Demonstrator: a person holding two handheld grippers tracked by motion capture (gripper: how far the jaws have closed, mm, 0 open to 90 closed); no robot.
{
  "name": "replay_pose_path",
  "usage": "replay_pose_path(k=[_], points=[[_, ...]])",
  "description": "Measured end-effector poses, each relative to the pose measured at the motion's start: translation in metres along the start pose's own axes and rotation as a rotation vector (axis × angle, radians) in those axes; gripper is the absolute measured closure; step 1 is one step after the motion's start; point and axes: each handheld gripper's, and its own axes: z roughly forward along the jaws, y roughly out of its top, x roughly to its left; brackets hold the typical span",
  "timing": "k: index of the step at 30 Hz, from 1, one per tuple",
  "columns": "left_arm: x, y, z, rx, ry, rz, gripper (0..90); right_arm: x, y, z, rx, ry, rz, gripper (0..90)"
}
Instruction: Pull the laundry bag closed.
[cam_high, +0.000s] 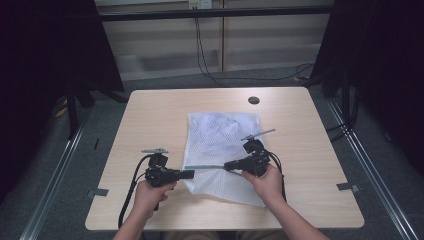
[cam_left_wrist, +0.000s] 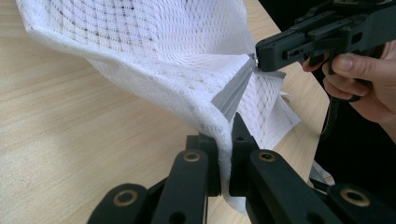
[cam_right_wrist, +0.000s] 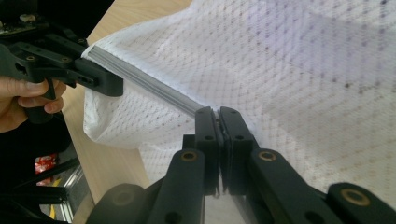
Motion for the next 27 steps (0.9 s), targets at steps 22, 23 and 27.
replay_pose_path(k=[22, 23, 27], points=[[-0.0007, -0.0007, 0.0029, 0.006, 0.003, -0.006, 88.3, -0.0026, -0.0014, -0.0029, 0.007, 0.003, 0.000, 87.0], [-0.0007, -0.0007, 0.0027, 0.002, 0.006, -0.009, 88.2, -0.0031, -0.0014, -0.0034, 0.009, -0.001, 0.001, 87.0], [-0.0008, -0.0006, 0.0029, 0.007, 0.000, -0.004, 88.2, -0.0056, -0.0021, -0.0053, 0.008, 0.003, 0.005, 87.0]])
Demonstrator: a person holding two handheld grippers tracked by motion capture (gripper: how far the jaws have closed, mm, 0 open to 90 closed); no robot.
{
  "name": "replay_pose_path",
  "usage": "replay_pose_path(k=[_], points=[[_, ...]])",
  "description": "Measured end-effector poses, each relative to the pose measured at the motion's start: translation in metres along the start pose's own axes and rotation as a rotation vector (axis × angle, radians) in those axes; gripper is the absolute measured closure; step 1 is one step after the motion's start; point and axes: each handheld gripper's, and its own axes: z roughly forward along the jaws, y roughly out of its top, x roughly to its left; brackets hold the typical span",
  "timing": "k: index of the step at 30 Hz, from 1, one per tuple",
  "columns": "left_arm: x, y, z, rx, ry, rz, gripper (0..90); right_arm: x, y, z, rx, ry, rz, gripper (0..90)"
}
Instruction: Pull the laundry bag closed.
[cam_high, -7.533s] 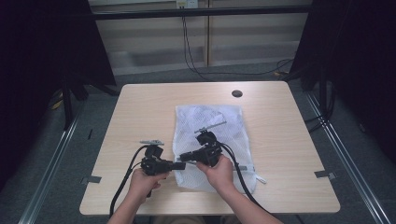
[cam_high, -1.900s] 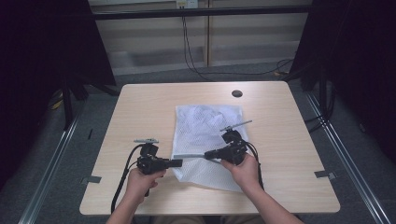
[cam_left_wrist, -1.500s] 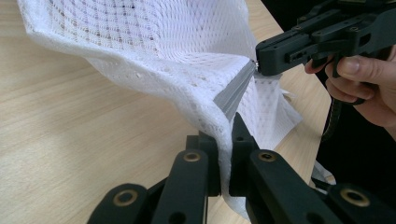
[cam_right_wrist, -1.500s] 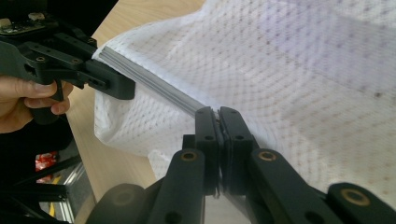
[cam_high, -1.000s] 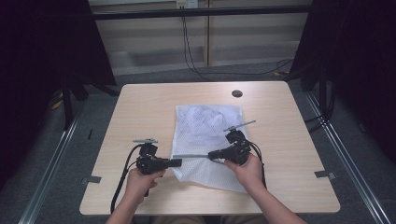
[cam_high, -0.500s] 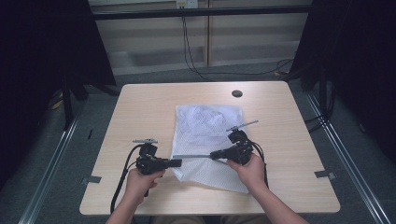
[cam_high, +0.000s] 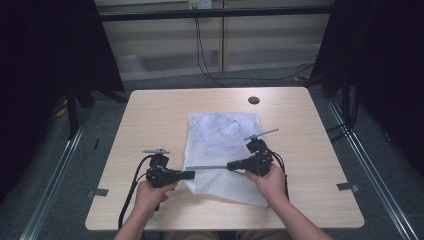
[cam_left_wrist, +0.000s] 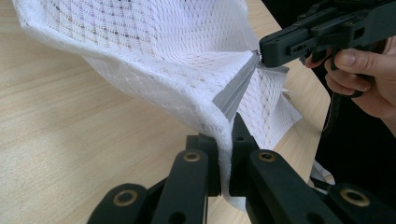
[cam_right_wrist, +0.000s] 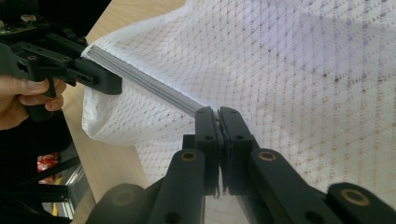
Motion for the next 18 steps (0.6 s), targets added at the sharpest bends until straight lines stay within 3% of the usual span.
replay_pose_path(k=[18], points=[[0.0001, 0.0000, -0.0007, -0.002, 0.001, -0.002, 88.2, -0.0063, -0.0038, -0.0061, -0.014, -0.008, 0.009, 87.0]])
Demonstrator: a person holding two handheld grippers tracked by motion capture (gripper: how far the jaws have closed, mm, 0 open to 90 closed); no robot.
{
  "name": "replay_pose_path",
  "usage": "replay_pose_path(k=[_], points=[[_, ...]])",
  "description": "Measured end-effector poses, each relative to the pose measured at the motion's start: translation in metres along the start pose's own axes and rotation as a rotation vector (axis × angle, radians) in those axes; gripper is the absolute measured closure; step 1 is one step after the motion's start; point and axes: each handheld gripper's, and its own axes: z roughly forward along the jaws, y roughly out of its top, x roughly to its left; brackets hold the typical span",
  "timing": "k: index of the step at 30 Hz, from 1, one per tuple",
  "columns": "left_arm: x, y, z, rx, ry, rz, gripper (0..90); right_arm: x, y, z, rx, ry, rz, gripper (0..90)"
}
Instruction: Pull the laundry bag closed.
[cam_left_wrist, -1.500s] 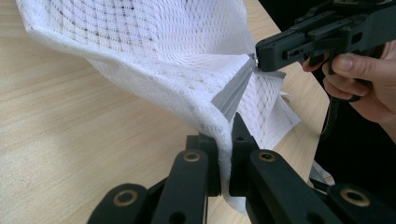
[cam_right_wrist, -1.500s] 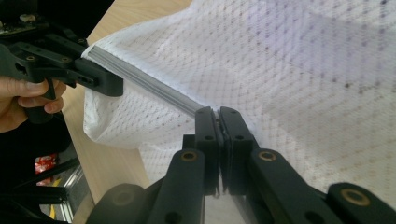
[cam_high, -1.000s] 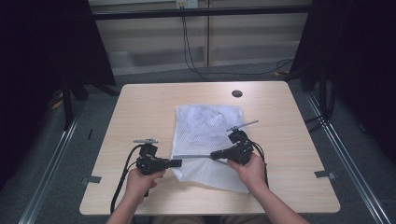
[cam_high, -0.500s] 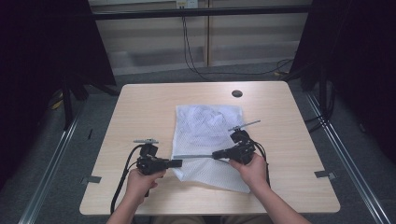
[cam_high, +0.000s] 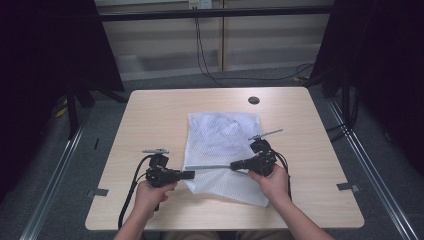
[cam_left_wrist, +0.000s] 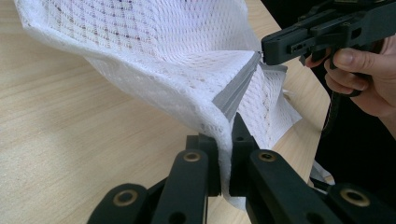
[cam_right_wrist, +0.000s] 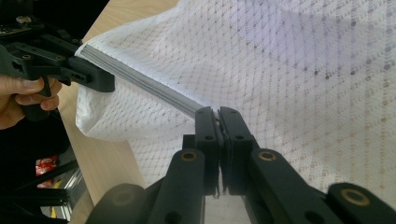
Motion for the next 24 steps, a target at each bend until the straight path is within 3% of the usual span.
replay_pose_path(k=[20, 24], points=[[0.000, 0.000, -0.001, 0.000, 0.000, 0.002, 88.2, -0.008, -0.005, -0.009, -0.004, -0.006, 0.004, 87.0], [0.001, 0.000, -0.002, -0.003, 0.009, -0.004, 88.2, -0.010, -0.005, -0.011, -0.001, -0.030, 0.012, 86.9]])
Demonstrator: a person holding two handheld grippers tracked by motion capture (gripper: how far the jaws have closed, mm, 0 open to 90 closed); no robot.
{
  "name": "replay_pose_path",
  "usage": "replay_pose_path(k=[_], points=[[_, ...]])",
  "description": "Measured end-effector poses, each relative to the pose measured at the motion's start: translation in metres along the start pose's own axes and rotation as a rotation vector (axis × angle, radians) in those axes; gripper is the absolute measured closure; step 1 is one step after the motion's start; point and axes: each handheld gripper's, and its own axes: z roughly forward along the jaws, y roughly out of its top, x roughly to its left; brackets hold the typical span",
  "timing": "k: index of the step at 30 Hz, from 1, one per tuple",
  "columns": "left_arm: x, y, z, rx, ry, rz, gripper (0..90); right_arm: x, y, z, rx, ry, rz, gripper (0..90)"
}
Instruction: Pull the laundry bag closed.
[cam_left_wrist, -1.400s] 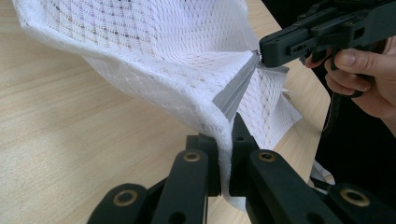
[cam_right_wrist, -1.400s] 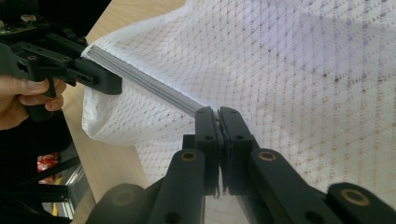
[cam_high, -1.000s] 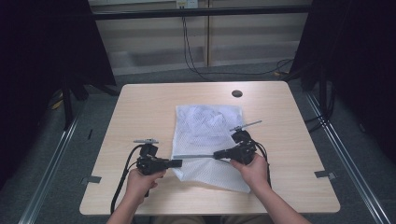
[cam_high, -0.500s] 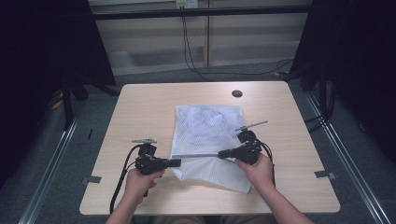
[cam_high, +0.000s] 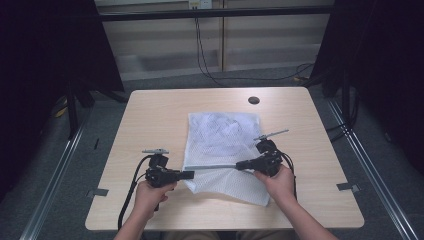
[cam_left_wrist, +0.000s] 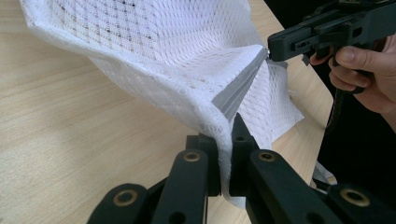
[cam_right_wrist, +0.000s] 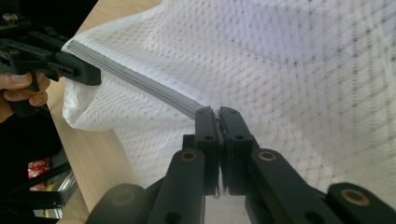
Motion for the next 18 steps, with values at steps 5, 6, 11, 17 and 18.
replay_pose_path(k=[5, 6, 11, 17, 18], points=[[-0.0002, 0.0000, 0.0004, 0.001, -0.006, 0.000, 88.2, -0.0016, -0.0004, -0.0026, -0.007, 0.006, 0.000, 86.9], [0.0003, 0.0001, 0.0006, 0.003, -0.006, 0.006, 88.2, -0.0021, -0.0004, -0.0029, -0.009, 0.005, -0.001, 87.0], [-0.0003, 0.0001, 0.0008, 0.005, -0.005, 0.005, 88.2, -0.0031, -0.0015, -0.0032, -0.008, 0.007, 0.001, 86.9], [-0.0003, 0.0001, 0.0000, 0.002, -0.004, -0.001, 88.2, -0.0050, -0.0031, -0.0045, -0.006, 0.000, 0.004, 86.9], [-0.0003, 0.0000, 0.0003, 0.001, -0.001, -0.001, 88.2, -0.0055, -0.0033, -0.0049, -0.006, 0.001, 0.007, 86.9]])
